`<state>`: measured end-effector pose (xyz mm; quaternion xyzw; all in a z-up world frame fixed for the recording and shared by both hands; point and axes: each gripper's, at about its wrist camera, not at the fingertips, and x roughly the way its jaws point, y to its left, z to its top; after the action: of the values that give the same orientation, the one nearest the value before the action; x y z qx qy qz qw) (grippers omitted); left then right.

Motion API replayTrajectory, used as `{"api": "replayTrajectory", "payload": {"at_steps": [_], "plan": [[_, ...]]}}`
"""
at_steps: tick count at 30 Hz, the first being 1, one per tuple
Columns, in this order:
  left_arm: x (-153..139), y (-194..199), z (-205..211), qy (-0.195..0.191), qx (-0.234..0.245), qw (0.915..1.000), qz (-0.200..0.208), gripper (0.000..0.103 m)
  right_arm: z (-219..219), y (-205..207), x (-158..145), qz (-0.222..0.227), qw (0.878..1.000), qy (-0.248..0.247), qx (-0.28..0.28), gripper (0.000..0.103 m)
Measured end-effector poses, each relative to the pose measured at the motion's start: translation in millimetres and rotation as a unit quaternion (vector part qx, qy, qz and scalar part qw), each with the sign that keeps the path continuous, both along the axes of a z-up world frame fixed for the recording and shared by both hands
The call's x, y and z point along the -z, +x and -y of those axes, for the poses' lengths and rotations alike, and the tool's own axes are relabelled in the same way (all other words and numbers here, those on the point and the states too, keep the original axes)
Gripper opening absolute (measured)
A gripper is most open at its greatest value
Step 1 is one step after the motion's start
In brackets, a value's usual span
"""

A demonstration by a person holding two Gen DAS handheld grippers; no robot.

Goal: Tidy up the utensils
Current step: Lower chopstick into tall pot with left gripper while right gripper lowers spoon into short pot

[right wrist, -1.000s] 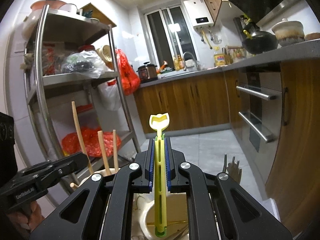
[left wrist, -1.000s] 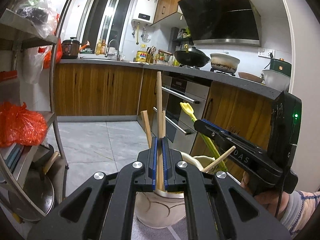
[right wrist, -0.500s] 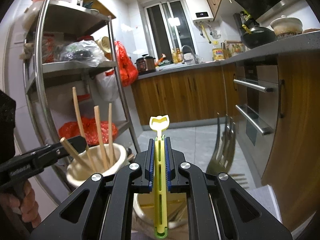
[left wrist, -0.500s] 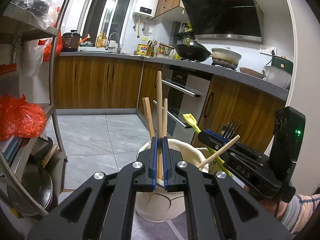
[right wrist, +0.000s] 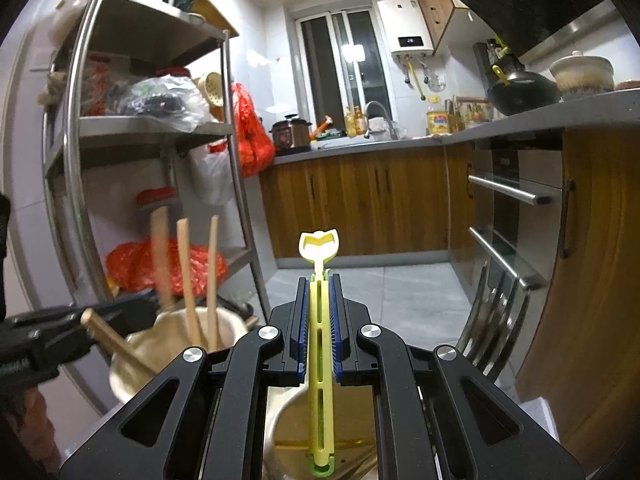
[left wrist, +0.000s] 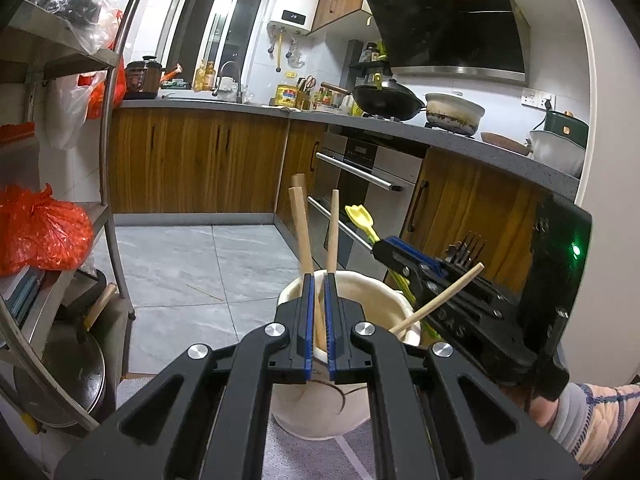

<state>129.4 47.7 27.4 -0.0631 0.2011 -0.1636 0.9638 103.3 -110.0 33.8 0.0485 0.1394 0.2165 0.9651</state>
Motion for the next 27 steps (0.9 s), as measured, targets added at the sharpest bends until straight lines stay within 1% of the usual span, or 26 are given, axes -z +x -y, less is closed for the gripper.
{"api": "replayTrajectory", "payload": {"at_steps": [3,5,8,11,16,22,27], "plan": [[-1,1,0,0.000,0.000,1.0000,0.000,0.005,2,-7,-1,0.004,1.000,-0.008,-0.004,0.011],[-1,1,0,-0.001,0.000,1.0000,-0.001,0.005,7,-11,-2,-0.003,1.000,-0.001,-0.008,0.010],[-2,0,0,-0.001,0.001,1.0000,0.001,0.005,10,-15,-3,-0.002,1.000,-0.007,-0.007,0.010],[-3,-1,0,0.000,0.002,1.0000,0.003,0.005,18,-22,-4,-0.002,1.000,0.001,-0.005,0.010],[-3,-4,3,0.000,0.004,1.0000,0.005,0.005,13,-12,-8,0.010,1.000,0.001,0.008,0.010],[-3,-5,3,0.003,0.006,1.0000,0.005,0.005,-5,3,-5,0.030,0.999,-0.021,0.015,0.010],[-3,-3,1,-0.004,0.005,1.0000,0.006,0.005,-3,0,0,0.034,0.999,-0.022,0.016,0.010]]}}
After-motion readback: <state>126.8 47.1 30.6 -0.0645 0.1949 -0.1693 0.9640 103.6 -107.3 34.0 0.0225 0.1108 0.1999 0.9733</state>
